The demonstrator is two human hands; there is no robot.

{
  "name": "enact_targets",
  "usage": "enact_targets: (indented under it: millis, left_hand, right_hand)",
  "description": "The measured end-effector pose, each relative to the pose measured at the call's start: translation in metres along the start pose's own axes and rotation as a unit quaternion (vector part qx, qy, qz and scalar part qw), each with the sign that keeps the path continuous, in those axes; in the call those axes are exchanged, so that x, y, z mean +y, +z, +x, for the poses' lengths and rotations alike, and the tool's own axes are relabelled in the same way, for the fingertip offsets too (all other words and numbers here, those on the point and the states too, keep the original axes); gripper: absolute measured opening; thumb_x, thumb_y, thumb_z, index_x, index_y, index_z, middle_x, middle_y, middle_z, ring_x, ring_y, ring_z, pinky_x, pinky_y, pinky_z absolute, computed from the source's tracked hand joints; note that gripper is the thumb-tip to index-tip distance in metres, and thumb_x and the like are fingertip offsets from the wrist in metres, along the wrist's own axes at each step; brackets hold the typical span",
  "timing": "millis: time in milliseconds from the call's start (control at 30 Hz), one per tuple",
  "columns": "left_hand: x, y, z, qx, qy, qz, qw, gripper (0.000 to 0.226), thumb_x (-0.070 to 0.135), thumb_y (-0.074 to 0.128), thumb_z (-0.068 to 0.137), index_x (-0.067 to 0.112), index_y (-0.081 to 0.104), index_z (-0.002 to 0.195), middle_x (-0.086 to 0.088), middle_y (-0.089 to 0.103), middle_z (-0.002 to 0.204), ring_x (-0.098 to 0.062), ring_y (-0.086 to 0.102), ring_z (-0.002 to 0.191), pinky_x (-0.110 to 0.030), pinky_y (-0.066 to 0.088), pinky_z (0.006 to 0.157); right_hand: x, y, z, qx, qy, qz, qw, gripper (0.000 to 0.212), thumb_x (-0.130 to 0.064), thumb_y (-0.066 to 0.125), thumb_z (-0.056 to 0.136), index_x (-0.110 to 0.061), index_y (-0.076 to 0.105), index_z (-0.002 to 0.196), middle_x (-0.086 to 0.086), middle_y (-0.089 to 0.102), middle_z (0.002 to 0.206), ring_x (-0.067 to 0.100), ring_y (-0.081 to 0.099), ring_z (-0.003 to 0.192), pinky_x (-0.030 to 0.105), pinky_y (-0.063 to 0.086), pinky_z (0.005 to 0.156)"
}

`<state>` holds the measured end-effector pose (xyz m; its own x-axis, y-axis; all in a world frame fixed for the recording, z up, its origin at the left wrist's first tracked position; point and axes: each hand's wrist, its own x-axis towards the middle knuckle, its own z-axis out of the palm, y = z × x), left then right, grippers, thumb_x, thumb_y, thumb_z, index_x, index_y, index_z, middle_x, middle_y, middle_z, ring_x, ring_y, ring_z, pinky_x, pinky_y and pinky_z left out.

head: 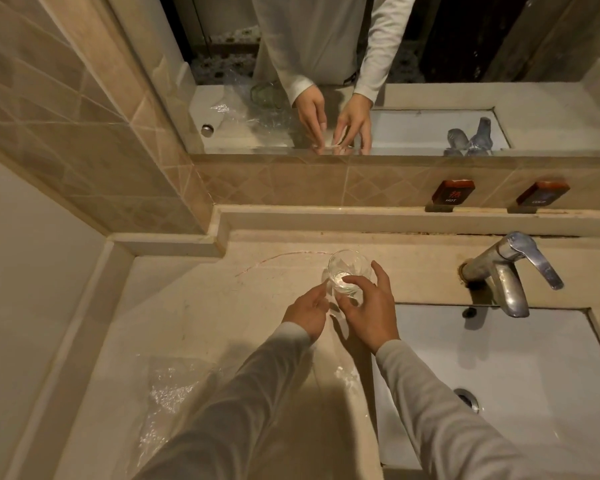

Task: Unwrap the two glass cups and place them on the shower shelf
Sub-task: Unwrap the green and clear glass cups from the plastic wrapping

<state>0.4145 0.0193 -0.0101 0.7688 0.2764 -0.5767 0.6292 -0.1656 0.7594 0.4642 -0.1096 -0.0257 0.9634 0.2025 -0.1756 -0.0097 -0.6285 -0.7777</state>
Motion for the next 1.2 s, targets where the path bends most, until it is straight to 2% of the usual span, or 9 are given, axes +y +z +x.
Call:
enact_targets:
  millis: [67,167,233,367,467,667,900,1100,1200]
  left_hand:
    - [-0.010,-0.013,-0.014,0.008,0.008,-0.033,0.999,0.032,0.025,0.044,0.101,0.025,0.058,0.130,-0.013,0.064,0.126,-0.036,0.062,0.109,-0.047,0.050,0.098]
    - [-0.032,-0.046,-0.048,0.028,-0.015,-0.176,0.984,0.020,0.015,0.052,0.099,0.020,0.065,0.113,-0.008,0.068,0.110,-0.023,0.063,0.078,-0.032,0.049,0.067]
    - [-0.050,-0.070,-0.076,0.074,-0.020,-0.223,0.972,0.016,0.012,0.054,0.098,0.016,0.066,0.107,-0.004,0.069,0.100,-0.020,0.060,0.075,-0.025,0.048,0.060]
    - [-0.103,-0.104,-0.144,0.170,0.005,-0.197,0.966,0.017,0.007,0.051,0.099,0.010,0.066,0.105,-0.018,0.069,0.095,-0.034,0.059,0.081,-0.044,0.050,0.072]
    - [-0.141,-0.113,-0.174,0.204,0.007,-0.146,0.968,0.017,0.000,0.054,0.096,0.005,0.067,0.106,-0.022,0.071,0.097,-0.038,0.065,0.088,-0.044,0.051,0.080]
    - [-0.183,-0.093,-0.199,0.260,-0.008,-0.069,0.963,0.017,0.006,0.068,0.088,0.022,0.072,0.092,0.003,0.071,0.086,-0.017,0.064,0.084,-0.006,0.047,0.075]
    - [-0.210,-0.070,-0.200,0.324,-0.055,0.075,0.942,0.040,0.043,0.077,0.077,0.024,0.067,0.110,0.005,0.055,0.112,-0.016,0.055,0.102,-0.031,0.046,0.096]
    - [-0.233,-0.067,-0.201,0.382,-0.102,-0.010,0.919,0.059,0.054,0.082,0.065,0.022,0.066,0.111,-0.003,0.065,0.110,-0.017,0.056,0.091,-0.031,0.045,0.091]
    - [-0.240,-0.063,-0.199,0.372,-0.113,-0.071,0.919,0.056,0.057,0.077,0.072,0.024,0.060,0.114,-0.002,0.068,0.112,-0.024,0.061,0.102,-0.032,0.043,0.095]
  right_hand:
    - [0.000,-0.002,-0.009,0.024,-0.014,0.001,1.000,0.028,-0.016,0.074,0.091,-0.015,0.071,0.119,0.008,0.027,0.164,0.030,0.031,0.148,0.026,0.026,0.113]
    - [-0.002,-0.004,-0.028,0.057,-0.016,0.019,0.998,0.023,-0.013,0.072,0.091,-0.013,0.073,0.114,0.010,0.034,0.159,0.030,0.033,0.147,0.039,0.032,0.119]
    - [-0.001,-0.005,-0.039,0.062,-0.004,0.025,0.998,0.022,-0.014,0.073,0.091,-0.014,0.073,0.113,0.010,0.038,0.157,0.029,0.036,0.144,0.037,0.033,0.117]
    - [0.003,-0.001,-0.072,0.047,-0.014,0.023,0.999,0.021,-0.012,0.072,0.091,-0.017,0.072,0.112,0.007,0.043,0.154,0.027,0.040,0.141,0.028,0.029,0.109]
    - [0.009,0.003,-0.096,0.026,-0.028,0.026,0.999,0.022,-0.012,0.072,0.091,-0.018,0.073,0.112,0.006,0.048,0.149,0.025,0.044,0.138,0.026,0.030,0.108]
    - [0.012,0.015,-0.142,-0.023,-0.031,0.029,0.999,0.023,-0.017,0.071,0.093,-0.021,0.072,0.115,0.002,0.056,0.141,0.022,0.052,0.131,0.024,0.031,0.104]
    - [0.014,0.027,-0.178,-0.073,-0.033,0.038,0.996,0.025,-0.019,0.072,0.093,-0.019,0.072,0.119,0.001,0.058,0.139,0.012,0.053,0.123,0.019,0.033,0.101]
    - [0.017,0.027,-0.200,-0.068,0.007,0.089,0.994,0.026,-0.016,0.072,0.093,-0.020,0.071,0.118,0.000,0.061,0.131,0.019,0.057,0.123,0.032,0.043,0.108]
    - [0.015,0.024,-0.210,-0.067,0.041,0.126,0.989,0.023,-0.023,0.068,0.096,-0.027,0.069,0.118,-0.004,0.063,0.127,0.015,0.059,0.118,0.027,0.045,0.101]
